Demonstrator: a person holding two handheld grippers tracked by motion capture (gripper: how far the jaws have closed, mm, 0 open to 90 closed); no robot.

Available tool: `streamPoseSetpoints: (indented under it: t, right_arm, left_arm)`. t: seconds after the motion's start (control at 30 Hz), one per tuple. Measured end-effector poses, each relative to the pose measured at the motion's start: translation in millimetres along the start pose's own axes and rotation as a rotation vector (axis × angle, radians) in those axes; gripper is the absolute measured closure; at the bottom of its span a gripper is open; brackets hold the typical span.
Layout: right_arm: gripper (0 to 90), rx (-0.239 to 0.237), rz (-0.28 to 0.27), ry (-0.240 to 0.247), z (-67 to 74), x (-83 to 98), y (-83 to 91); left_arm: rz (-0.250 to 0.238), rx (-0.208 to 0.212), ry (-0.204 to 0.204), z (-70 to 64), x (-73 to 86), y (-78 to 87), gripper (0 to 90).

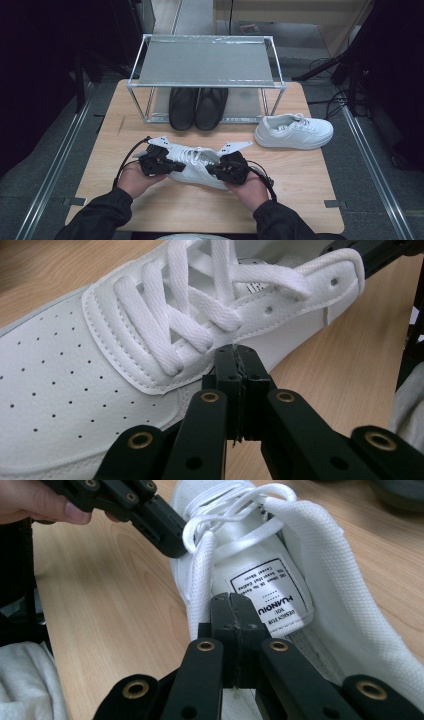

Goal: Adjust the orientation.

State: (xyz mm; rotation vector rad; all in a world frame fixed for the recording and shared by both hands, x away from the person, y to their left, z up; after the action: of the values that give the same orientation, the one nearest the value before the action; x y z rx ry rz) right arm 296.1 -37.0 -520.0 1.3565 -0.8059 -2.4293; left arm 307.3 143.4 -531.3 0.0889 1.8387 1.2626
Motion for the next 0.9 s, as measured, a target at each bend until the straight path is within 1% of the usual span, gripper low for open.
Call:
streamPoseSetpoints:
  t: [0.07,0.1,0.13,0.17,0.2,0.23,0.3,0.33,0.43,0.47,0.5,0.57,0.6,0.63,0.7,0.73,0.8,0.83,0.9]
  right_arm:
    - [90.0,0.0,0.003,-0.005,2.2,0.9,1.3]
    - [90.0,-0.001,0.006,0.005,3.2,1.4,3.4]
    - [90.0,-0.005,0.008,0.011,3.9,1.8,5.0]
    - [90.0,-0.02,0.011,0.017,5.2,2.6,7.4]
    - [90.0,-0.024,0.012,0.023,5.7,3.2,8.6]
    - [90.0,-0.023,0.017,0.035,5.6,4.3,9.1]
    - [90.0,-0.018,0.026,0.029,6.0,6.3,8.8]
    - [90.0,-0.019,0.024,0.025,6.5,6.3,8.6]
    - [90.0,-0.026,0.02,0.02,7.4,6.7,8.6]
    - [90.0,-0.042,0.019,0.021,7.5,6.5,9.3]
    - [90.0,-0.044,0.003,0.022,6.5,4.8,13.0]
    - [90.0,-0.028,-0.035,0.014,0.1,1.0,21.2]
    - [90.0,-0.016,-0.05,0.005,-5.1,-0.6,26.7]
    - [90.0,-0.004,-0.06,-0.007,-10.2,-1.6,32.2]
    - [90.0,0.01,-0.087,-0.019,-19.2,-3.0,41.6]
    - [90.0,0.018,-0.093,-0.02,-24.0,-3.7,45.2]
    - [90.0,0.03,-0.091,-0.015,-30.0,-4.7,46.6]
    - [90.0,0.033,-0.088,-0.021,-33.4,-5.3,45.4]
    - [90.0,0.035,-0.078,-0.023,-37.3,-6.6,42.2]
  left_arm:
    - [0.004,-0.002,-0.004,0.6,-0.5,-0.2,90.0]
    - [0.004,-0.005,-0.005,0.9,-0.8,-0.4,90.0]
    - [-0.001,-0.014,-0.003,1.5,-1.6,-0.5,90.0]
    - [-0.003,-0.025,-0.009,3.0,-2.1,-0.3,90.0]
    - [-0.009,-0.031,0.002,4.3,-3.0,-0.3,90.0]
    - [-0.009,-0.026,0.009,6.2,-3.4,-0.4,90.0]
    - [-0.007,-0.015,0.015,8.4,-3.7,-0.9,90.0]
    - [-0.005,-0.017,0.015,8.4,-3.8,-1.4,90.0]
    - [-0.012,-0.038,0.005,8.0,-5.1,-1.4,90.0]
    - [-0.015,-0.043,0.016,9.3,-6.1,-1.1,89.6]
    - [-0.014,-0.042,0.025,10.0,-6.5,-0.8,88.9]
    - [-0.013,-0.031,0.033,10.8,-6.7,-0.6,88.7]
    - [-0.012,-0.032,0.04,10.0,-6.8,0.2,88.1]
    - [-0.015,-0.036,0.036,9.3,-6.8,1.5,87.5]
    - [-0.035,-0.041,0.039,7.4,-7.7,4.9,86.7]
    - [-0.041,-0.039,0.044,6.8,-7.7,5.8,86.7]
    - [-0.039,-0.051,0.045,5.7,-5.7,6.9,86.9]
    - [-0.034,-0.053,0.037,5.4,-3.9,7.4,87.4]
    - [-0.035,-0.056,0.04,3.9,-0.8,9.2,88.4]
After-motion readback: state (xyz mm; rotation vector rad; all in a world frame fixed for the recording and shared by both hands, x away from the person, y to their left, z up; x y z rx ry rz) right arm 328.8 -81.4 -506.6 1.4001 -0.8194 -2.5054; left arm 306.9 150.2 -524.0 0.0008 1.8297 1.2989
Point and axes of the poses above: each handheld gripper's, and its own axes: y roughly backward along the jaws, x roughly out of its underside, z roughly to its left, the point moved 6 cm from there along -y, roughly forward along the jaws, and after that the axes turned 15 degrees about -x, right-handed, at the moved point
